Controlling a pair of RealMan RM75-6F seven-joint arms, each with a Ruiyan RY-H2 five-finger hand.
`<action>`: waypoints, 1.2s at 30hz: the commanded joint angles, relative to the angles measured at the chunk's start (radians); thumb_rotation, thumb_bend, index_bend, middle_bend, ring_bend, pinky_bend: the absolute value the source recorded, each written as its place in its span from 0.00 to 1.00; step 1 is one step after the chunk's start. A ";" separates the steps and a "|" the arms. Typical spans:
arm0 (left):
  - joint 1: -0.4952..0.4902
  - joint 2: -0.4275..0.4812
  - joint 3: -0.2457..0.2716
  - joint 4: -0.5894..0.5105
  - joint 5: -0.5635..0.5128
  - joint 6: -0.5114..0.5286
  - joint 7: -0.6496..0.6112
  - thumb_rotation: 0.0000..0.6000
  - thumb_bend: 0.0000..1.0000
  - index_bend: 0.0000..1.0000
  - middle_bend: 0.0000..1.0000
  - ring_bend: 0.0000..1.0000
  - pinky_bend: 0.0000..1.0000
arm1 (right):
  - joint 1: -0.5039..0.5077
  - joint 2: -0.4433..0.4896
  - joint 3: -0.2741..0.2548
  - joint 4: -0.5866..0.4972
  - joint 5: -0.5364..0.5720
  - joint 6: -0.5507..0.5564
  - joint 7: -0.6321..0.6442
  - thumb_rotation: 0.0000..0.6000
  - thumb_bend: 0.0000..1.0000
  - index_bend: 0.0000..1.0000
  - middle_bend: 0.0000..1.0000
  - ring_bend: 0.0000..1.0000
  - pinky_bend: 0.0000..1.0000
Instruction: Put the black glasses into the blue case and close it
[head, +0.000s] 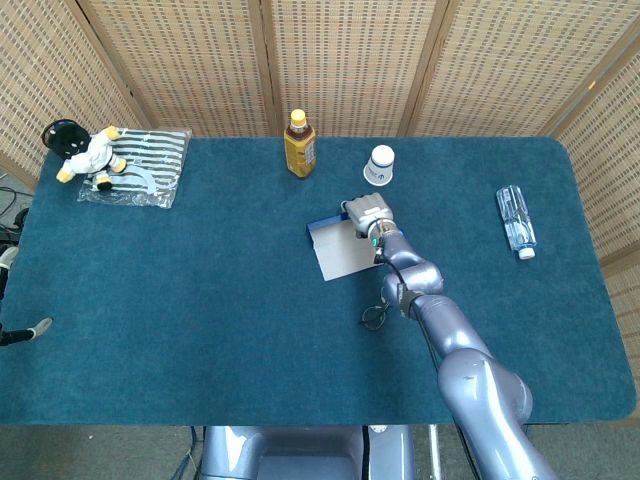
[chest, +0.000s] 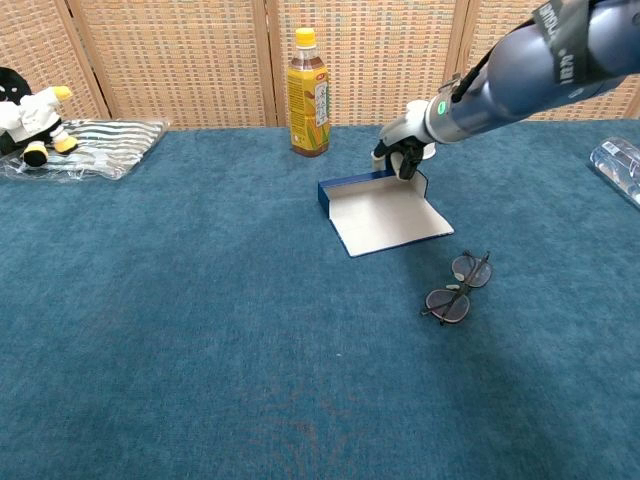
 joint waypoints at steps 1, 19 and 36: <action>0.003 -0.001 0.006 -0.003 0.009 0.004 0.001 1.00 0.00 0.00 0.00 0.00 0.00 | -0.017 0.049 -0.022 -0.051 -0.019 -0.041 0.029 1.00 1.00 0.18 0.21 0.22 0.26; 0.004 0.002 0.018 -0.021 0.039 0.016 0.003 1.00 0.00 0.00 0.00 0.00 0.00 | -0.088 0.304 -0.115 -0.460 -0.062 0.096 0.125 1.00 0.95 0.15 0.10 0.12 0.29; -0.004 0.013 0.021 -0.020 0.057 0.010 -0.010 1.00 0.00 0.00 0.00 0.00 0.00 | -0.461 0.544 -0.233 -0.778 -0.611 1.152 0.438 1.00 0.16 0.23 0.00 0.00 0.25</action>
